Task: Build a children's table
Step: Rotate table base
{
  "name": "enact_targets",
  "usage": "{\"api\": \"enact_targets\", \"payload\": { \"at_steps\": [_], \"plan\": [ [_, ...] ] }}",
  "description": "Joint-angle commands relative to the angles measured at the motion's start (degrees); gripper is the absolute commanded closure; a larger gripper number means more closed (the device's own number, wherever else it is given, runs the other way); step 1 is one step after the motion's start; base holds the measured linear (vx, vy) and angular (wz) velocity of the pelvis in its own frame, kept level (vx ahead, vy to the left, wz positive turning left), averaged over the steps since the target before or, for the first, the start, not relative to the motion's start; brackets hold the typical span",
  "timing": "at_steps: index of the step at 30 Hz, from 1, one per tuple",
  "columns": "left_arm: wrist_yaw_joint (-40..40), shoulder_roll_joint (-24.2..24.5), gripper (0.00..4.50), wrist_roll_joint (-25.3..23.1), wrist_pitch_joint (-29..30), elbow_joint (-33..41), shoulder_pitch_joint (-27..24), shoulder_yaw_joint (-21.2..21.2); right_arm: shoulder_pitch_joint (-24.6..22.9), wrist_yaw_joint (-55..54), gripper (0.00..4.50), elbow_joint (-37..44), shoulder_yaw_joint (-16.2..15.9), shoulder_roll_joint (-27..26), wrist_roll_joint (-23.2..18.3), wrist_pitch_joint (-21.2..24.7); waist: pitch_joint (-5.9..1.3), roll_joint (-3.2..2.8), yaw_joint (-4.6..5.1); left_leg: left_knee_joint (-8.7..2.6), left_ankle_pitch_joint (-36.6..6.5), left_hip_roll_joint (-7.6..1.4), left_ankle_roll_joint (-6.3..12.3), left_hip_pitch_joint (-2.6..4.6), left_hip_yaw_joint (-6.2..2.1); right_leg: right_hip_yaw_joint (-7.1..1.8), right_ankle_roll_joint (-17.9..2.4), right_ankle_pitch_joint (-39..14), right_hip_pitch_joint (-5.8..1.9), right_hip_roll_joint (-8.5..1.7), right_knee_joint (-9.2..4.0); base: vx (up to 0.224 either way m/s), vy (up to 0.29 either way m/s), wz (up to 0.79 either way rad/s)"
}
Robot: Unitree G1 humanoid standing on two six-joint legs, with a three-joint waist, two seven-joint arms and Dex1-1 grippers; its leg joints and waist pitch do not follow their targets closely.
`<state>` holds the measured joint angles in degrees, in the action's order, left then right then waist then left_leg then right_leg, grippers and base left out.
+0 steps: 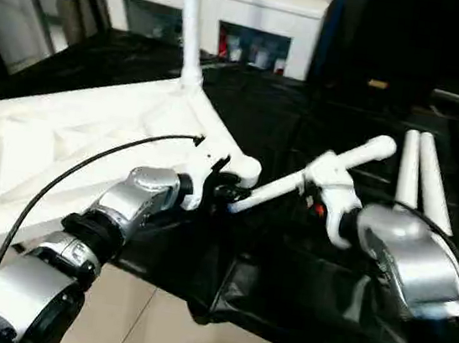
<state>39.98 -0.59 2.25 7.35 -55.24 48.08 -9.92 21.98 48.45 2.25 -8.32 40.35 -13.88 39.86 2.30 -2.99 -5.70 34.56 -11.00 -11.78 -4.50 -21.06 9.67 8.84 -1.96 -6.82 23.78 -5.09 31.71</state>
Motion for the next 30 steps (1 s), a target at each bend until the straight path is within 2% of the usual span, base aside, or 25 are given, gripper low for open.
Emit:
{"api": "enact_targets", "payload": {
  "at_steps": [1, 3, 5, 7, 11, 15, 20, 22, 26, 27, 30],
  "plan": [
    [-0.6, -0.3, 2.12, -1.8, -1.9, -2.0, 1.7, -0.7, -0.4, 0.5, 0.0, 2.1, -1.1, 0.9, 1.0, -0.5, -4.45, 1.33, 0.31, -2.77, -9.0, 0.31, 6.77, 0.01, 0.21, -1.27, 1.9, -26.9, -4.29, -1.96, -5.53, 0.0, 0.0, 0.0],
    [-2.7, -0.6, 2.27, -3.1, -4.2, -4.5, 2.5, -1.0, -0.8, -0.4, 0.0, 2.3, -1.6, 1.3, 2.6, -1.1, -4.44, 1.23, 0.96, -2.71, -9.1, 0.26, 6.8, 0.13, 0.17, -1.29, 1.6, -26.2, -4.11, -1.77, -5.65, 0.0, 0.0, 0.0],
    [-3.6, -0.7, 1.68, -3.4, -5.1, -5.5, 2.9, -0.9, -0.9, -0.5, 0.0, 2.5, -1.7, 1.4, 2.8, -0.8, -4.51, 1.33, 1.34, -2.73, -9.3, 0.3, 7.09, -0.12, 0.09, -1.11, 1.2, -25.9, -4.4, -1.87, -5.62, 0.0, 0.0, 0.0],
    [-3.7, -1.2, 1.68, -2.9, -6.4, -8.5, 3.9, 0.0, -1.4, -0.1, 0.0, 3.9, -2.2, 2.1, 2.6, -0.3, -4.38, 1.48, 1.68, -2.7, -9.9, 0.35, 7.42, 0.12, 0.19, -1.08, 0.9, -26.6, -4.23, -1.86, -5.93, 0.0, 0.0, 0.0],
    [-4.5, -1.5, 1.68, -3.4, -7.8, -11.4, 4.8, 0.1, -1.8, 0.1, 0.0, 4.7, -2.4, 2.3, 2.8, -0.3, -4.4, 1.47, 2.35, -2.66, -9.8, 0.34, 7.86, -0.1, 0.07, -1.03, 0.6, -26.2, -4.41, -1.93, -5.8, 0.0, 0.0, 0.0],
    [-6.7, -1.4, 1.68, -4.7, -8.4, -14.3, 5.6, 0.3, -1.6, 0.0, 0.0, 5.0, -2.7, 1.9, 3.6, -0.3, -4.52, 1.59, 2.55, -2.58, -9.3, 0.38, 8.01, -0.15, 0.07, -1.06, 0.7, -26.3, -4.51, -2.09, -5.76, 0.0, 0.0, 0.0],
    [-7.1, -1.6, 1.68, -5.3, -8.3, -16.6, 5.7, 0.0, -1.4, -0.3, 0.0, 4.8, -3.4, 1.4, 4.1, -0.7, -4.51, 1.55, 2.45, -2.68, -8.5, 0.08, 8.47, -0.09, -0.02, -1.25, -0.5, -24.9, -4.51, -2.29, -5.53, 0.0, 0.0, 0.0],
    [-7.6, -1.6, 2.02, -5.6, -8.3, -17.0, 5.7, 0.0, -1.4, -0.3, 0.0, 4.8, -3.5, 1.4, 4.2, -0.8, -4.52, 1.51, 2.4, -2.72, -8.5, -0.05, 8.52, -0.02, -0.07, -1.33, -1.0, -24.5, -4.51, -2.38, -5.42, 0.0, 0.0, 0.0],
    [-7.8, -1.7, 2.2, -5.5, -8.0, -17.9, 6.2, 0.8, -1.2, -0.2, 0.0, 4.7, -3.5, 1.4, 4.4, -0.9, -4.47, 1.52, 2.34, -2.75, -8.7, -0.05, 8.44, 0.02, -0.04, -1.38, -1.3, -24.7, -4.54, -2.48, -5.43, 0.0, 0.0, 0.0],
    [-7.6, -1.7, 2.46, -5.5, -7.9, -18.0, 6.2, 0.9, -1.2, -0.2, 0.0, 4.7, -3.4, 1.4, 4.4, -0.9, -4.48, 1.57, 2.34, -2.71, -8.7, 0.0, 8.41, -0.01, -0.01, -1.4, -1.3, -24.7, -4.53, -2.47, -5.42, 0.0, 0.0, 0.0],
    [-8.0, -1.8, 2.59, -5.8, -7.3, -18.7, 6.6, 1.1, -1.0, -0.2, 0.0, 4.5, -3.5, 1.2, 4.6, -1.0, -4.4, 1.57, 2.38, -2.74, -8.8, -0.03, 8.35, 0.06, -0.01, -1.34, -1.1, -25.2, -4.47, -2.46, -5.53, 0.0, 0.0, 0.0]
  ]
}}
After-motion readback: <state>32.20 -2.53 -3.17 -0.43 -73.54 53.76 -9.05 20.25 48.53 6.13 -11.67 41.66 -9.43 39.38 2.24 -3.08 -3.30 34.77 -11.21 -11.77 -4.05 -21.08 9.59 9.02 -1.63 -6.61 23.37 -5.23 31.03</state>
